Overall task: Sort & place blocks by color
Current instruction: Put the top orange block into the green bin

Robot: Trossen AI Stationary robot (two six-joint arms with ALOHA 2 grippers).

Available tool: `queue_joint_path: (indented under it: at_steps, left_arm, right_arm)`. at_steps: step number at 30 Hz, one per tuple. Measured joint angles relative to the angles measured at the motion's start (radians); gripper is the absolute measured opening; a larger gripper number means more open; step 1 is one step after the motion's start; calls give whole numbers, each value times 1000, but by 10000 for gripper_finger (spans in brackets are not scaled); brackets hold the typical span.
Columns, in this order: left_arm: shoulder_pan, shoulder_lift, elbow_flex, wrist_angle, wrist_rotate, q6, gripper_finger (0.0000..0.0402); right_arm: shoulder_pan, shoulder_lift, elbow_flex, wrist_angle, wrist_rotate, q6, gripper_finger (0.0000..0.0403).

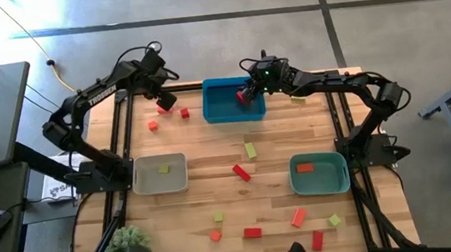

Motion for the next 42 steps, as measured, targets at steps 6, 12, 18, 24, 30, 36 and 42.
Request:
queue_joint_path:
  at_steps: [6, 12, 18, 24, 30, 36, 42]
  left_arm:
    - [-6, 86, 110, -88, -15, 119, 229]
    - [-47, 197, 184, -172, -98, 230, 229]
    - [-101, 279, 193, -218, -162, 290, 229]
    - [-147, 338, 193, -217, -195, 313, 229]
    - [-174, 386, 193, -217, -275, 318, 229]
    - [-186, 431, 193, -216, -282, 334, 229]
    - [-187, 478, 194, -212, -353, 343, 229]
  right_arm:
    - [0, 0, 10, 3, 0, 0, 213]
    - [0, 0, 10, 1, 0, 3, 213]
    - [0, 0, 10, 1, 0, 6, 213]
    - [0, 1, 10, 0, 0, 6, 213]
    - [0, 1, 10, 0, 0, 7, 213]
    - [0, 1, 10, 1, -1, 33, 213]
    - [0, 1, 9, 1, -13, 37, 213]
